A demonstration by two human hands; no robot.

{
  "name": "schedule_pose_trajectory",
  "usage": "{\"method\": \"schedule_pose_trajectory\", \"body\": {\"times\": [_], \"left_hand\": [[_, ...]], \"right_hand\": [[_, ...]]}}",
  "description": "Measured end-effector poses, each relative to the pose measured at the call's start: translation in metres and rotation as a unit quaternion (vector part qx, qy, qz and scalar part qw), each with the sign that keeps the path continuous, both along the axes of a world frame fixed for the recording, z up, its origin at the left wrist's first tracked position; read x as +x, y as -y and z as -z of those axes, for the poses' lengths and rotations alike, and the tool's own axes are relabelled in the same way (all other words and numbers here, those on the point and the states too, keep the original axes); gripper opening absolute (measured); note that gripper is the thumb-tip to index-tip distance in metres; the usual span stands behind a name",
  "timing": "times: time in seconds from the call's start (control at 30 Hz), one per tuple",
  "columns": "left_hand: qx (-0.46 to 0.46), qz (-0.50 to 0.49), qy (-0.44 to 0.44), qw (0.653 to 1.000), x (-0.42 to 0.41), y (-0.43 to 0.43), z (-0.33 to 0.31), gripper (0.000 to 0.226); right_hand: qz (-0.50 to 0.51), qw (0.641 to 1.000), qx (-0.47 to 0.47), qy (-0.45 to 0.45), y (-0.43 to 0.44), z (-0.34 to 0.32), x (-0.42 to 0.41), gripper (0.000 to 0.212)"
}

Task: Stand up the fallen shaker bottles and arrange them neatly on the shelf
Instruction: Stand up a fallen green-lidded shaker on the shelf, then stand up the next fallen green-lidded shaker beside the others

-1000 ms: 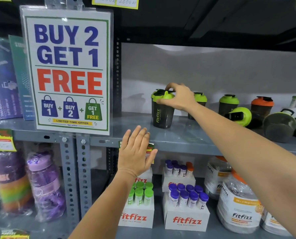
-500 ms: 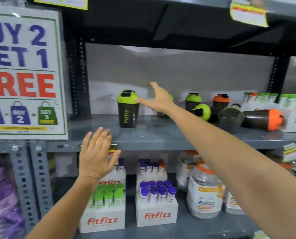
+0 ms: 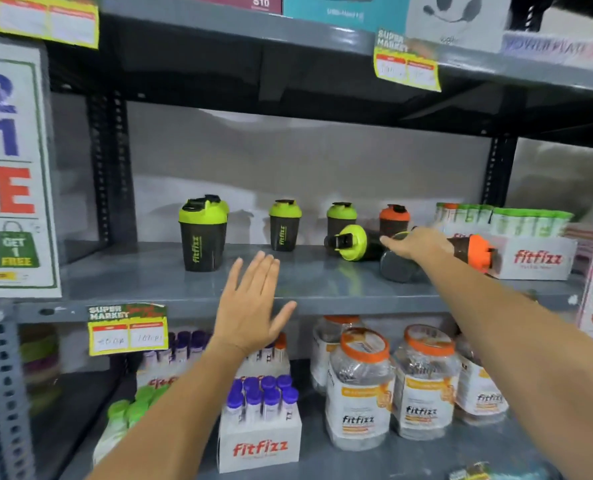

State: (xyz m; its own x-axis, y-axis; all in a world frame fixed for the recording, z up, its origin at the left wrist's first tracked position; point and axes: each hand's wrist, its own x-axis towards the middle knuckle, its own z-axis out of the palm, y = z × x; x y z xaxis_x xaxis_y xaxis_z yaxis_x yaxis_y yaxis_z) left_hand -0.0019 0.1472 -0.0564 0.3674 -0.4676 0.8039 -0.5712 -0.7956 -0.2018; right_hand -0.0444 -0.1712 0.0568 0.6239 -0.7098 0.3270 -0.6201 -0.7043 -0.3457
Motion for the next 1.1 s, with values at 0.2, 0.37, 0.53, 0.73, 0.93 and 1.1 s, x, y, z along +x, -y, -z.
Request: {"method": "schedule_pose_trajectory", "body": {"times": [0.2,0.37,0.53,0.73,0.93,1.1], "left_hand": [[-0.032,-0.009,-0.009,0.999,0.003,0.008,0.01,0.064],[-0.064,-0.015,0.039,0.997,0.006,0.01,0.025,0.057],[-0.083,-0.029,0.07,0.994,0.01,0.013,0.032,0.054],[-0.087,-0.037,0.081,0.992,0.011,0.014,0.031,0.054],[-0.096,-0.042,0.077,0.992,0.008,0.014,0.032,0.053],[-0.109,-0.039,0.078,0.99,0.011,0.017,0.034,0.053]], "right_hand": [[-0.024,0.958,0.268,0.099,0.018,0.009,0.005,0.087],[-0.073,0.832,0.468,0.289,0.035,0.019,-0.001,0.075],[-0.145,0.823,0.39,0.387,-0.003,0.015,0.014,0.072],[-0.227,0.9,0.197,0.315,-0.096,0.005,0.057,0.09],[-0.266,0.919,0.133,0.259,-0.132,0.023,0.089,0.088],[-0.26,0.924,0.155,0.234,-0.127,0.041,0.096,0.1]]}}
